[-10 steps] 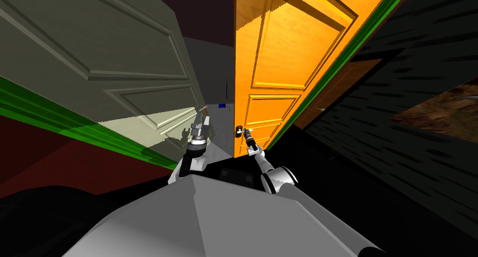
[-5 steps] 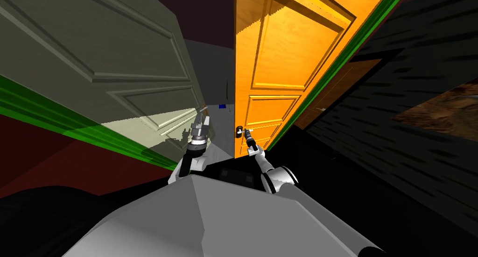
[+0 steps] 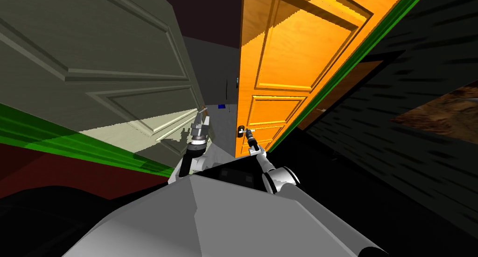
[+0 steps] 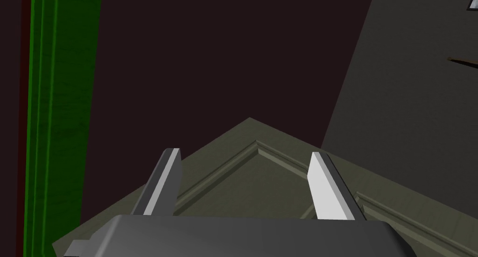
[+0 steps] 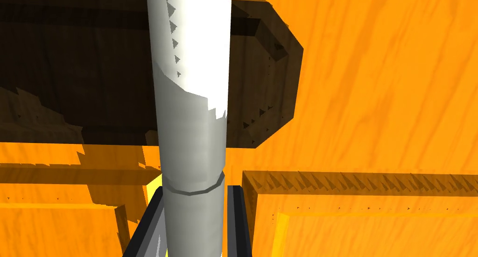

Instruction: Push the door open

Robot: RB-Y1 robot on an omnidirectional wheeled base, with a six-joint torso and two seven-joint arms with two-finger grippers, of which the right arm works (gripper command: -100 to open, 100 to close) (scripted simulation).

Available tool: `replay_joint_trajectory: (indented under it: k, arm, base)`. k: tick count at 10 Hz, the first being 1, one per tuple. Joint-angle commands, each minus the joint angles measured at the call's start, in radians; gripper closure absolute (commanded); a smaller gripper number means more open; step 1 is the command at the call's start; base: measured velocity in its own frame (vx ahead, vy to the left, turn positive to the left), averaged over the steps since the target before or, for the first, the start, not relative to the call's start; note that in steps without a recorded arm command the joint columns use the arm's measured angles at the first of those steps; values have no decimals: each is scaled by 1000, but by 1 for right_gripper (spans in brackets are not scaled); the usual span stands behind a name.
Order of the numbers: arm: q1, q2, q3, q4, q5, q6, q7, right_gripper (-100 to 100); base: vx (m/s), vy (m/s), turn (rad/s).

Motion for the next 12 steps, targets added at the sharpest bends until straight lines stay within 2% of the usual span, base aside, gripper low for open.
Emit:
replay_joint_trajectory:
  k: [1,2,7,8,9,10,11,12]
  arm:
    - [3,-18,-17,-13,-6,8,7,100]
    - [3,-18,-17,-13,-6,8,7,100]
    - [7,-52,-75,-11,-26,10,32,100]
    - [7,-52,-75,-11,-26,10,32,100]
    - [9,-63,-99,-11,-34,11,42,100]
    - [9,-63,-99,8,-34,11,42,100]
    - [9,-63,-99,-11,-34,11,42,100]
    - [11,-71,-123,-10,-42,12,52,100]
  base:
    - [90,105,-26]
    - [113,115,-49]
    - [143,152,-60]
    - [104,111,-56]
    - [164,141,-97]
    - [127,126,-43]
    - [45,45,-20]
    - [70,107,-76]
